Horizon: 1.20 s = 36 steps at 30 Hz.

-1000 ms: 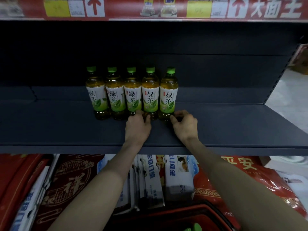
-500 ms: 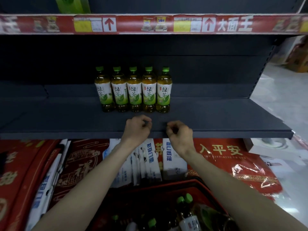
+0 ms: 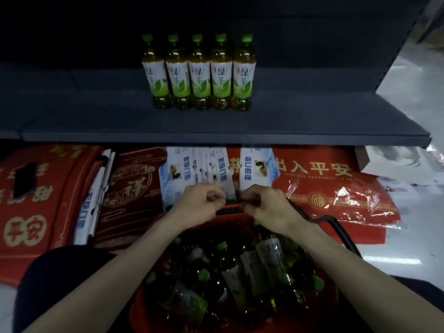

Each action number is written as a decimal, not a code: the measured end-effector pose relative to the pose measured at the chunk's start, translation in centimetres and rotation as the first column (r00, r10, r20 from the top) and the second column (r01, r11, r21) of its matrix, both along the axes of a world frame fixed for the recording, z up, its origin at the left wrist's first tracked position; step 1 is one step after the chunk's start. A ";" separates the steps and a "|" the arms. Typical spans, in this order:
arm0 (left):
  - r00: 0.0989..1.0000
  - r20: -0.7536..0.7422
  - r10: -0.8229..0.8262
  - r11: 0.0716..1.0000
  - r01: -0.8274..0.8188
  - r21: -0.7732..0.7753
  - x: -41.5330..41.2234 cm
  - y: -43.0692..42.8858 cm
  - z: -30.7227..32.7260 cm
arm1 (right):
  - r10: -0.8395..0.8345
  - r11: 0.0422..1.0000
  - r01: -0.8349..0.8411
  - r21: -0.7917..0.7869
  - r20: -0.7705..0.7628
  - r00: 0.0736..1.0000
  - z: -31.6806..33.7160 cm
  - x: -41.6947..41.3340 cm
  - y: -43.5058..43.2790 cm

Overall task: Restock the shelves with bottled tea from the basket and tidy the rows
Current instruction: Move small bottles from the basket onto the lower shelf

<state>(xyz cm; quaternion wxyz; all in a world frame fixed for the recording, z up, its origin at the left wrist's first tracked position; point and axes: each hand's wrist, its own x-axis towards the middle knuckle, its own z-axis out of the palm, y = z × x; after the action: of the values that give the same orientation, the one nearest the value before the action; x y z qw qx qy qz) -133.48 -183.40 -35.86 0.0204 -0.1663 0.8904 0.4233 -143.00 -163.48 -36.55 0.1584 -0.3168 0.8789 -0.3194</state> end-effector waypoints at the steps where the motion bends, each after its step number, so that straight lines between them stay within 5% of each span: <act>1: 0.998 0.061 0.008 0.999 -0.012 0.052 0.4 -0.1 -0.8 | -0.001 0.999 0.001 0.053 0.011 1.000 -0.4 0.1 0.4; 4: 0.966 0.258 0.001 0.980 -0.052 0.190 1.4 -0.3 -3.2 | -0.033 0.983 0.020 0.184 0.067 0.997 -1.5 0.4 1.6; 8: 0.899 0.427 -0.097 0.991 0.048 0.124 1.6 0.2 -6.8 | -0.082 0.944 0.061 0.325 0.053 0.995 -2.5 1.3 3.6; 17: 0.779 0.622 -0.073 0.990 -0.021 0.141 0.3 2.6 -13.3 | -0.158 0.874 0.134 0.468 0.013 0.987 -3.3 2.8 5.9; 31: 0.789 0.599 -0.136 0.962 -0.040 0.270 2.2 3.0 -14.6 | 0.026 0.777 -0.066 0.626 0.073 0.997 -5.5 5.0 3.9; 36: 0.829 0.527 -0.186 0.952 0.019 0.307 2.2 3.3 -13.5 | -0.014 0.830 -0.029 0.558 0.072 0.997 -5.4 5.1 4.3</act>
<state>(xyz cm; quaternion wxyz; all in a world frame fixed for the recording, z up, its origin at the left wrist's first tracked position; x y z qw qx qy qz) -131.27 -180.13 -49.34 0.3221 -0.2273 0.7831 0.4810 -137.92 -159.21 -41.98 0.2772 -0.2482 0.9263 -0.0598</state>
